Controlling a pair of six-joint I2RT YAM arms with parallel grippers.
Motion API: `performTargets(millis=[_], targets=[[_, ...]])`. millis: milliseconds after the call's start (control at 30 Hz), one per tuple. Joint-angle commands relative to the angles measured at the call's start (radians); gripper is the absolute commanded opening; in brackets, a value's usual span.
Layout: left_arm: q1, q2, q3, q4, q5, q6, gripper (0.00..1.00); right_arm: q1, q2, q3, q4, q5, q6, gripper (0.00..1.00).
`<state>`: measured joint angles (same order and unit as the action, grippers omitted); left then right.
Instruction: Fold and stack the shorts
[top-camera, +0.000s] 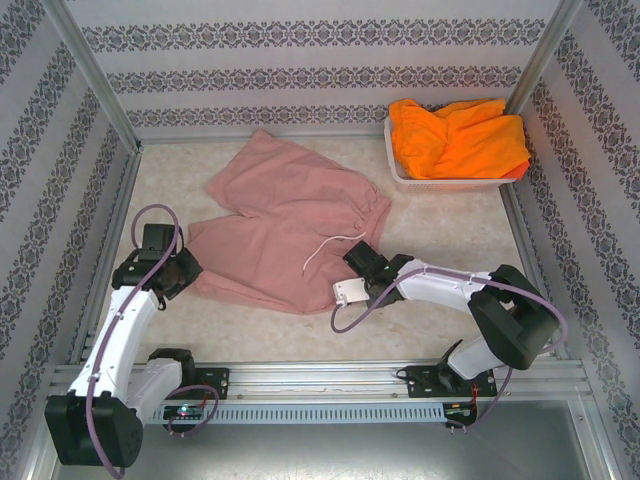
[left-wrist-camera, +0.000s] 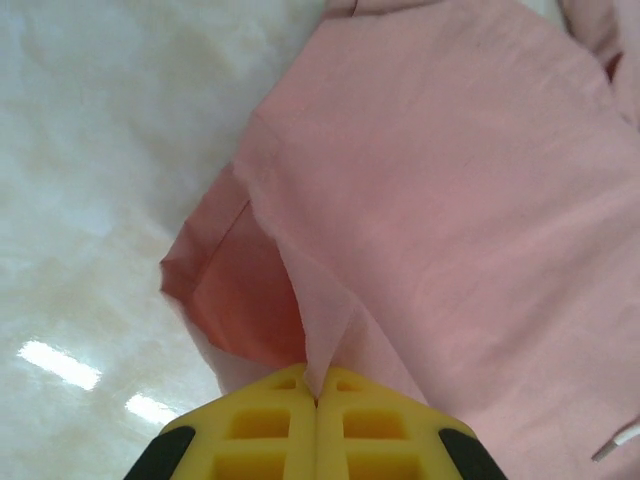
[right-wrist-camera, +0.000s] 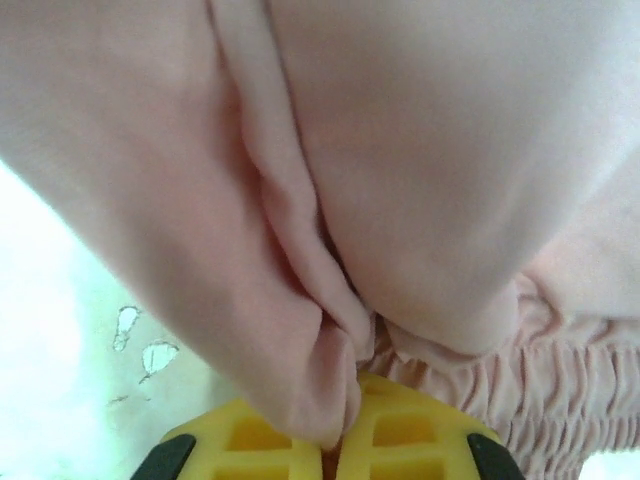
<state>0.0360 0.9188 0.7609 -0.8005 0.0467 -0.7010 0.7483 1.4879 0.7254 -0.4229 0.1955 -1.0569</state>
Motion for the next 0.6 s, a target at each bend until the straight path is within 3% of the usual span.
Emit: performTargets(millis=[0,267,400,567], targets=[[0.025,-0.036,0.13,-0.059,-0.075,0.067,0.0,0.007,-0.077,0.049,-0.051,-0.045,0.074,0.0],[0.074,0.004,0.434,-0.188,-0.192,0.182,0.0,0.112,-0.314,0.164,-0.243,-0.264,0.348,0.0],[0.081,0.052,0.596,-0.237,-0.238,0.242,0.0,0.129,-0.364,0.24,-0.386,-0.438,0.512,0.0],[0.081,0.133,0.767,-0.263,-0.22,0.275,0.0,0.132,-0.378,0.288,-0.459,-0.56,0.665,0.0]])
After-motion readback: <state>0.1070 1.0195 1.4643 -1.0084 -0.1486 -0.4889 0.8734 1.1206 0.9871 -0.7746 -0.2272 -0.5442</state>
